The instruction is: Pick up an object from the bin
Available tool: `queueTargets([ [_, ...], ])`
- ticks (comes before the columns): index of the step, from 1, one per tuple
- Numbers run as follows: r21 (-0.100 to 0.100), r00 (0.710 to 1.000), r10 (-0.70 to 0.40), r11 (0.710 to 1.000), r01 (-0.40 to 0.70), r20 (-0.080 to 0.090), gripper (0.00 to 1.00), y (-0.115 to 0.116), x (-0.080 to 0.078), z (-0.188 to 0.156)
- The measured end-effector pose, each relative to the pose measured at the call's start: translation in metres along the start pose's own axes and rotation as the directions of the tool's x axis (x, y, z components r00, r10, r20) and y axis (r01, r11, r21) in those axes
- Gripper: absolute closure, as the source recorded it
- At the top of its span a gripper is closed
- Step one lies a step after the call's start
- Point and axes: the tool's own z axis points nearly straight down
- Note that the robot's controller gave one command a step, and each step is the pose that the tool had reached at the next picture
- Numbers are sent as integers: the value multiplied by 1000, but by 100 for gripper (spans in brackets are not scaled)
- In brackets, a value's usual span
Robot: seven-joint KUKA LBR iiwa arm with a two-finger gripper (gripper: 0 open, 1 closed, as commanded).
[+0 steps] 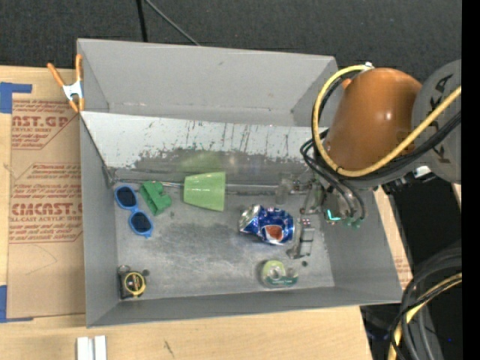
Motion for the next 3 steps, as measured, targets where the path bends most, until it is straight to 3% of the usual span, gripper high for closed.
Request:
queueTargets([
  [1,0,996,-92,996,92,3,0,-49,-26,131],
  [2,2,996,-93,996,93,8,100,-48,-28,126],
  [3,31,848,-529,849,528,35,100,4,-22,140],
])
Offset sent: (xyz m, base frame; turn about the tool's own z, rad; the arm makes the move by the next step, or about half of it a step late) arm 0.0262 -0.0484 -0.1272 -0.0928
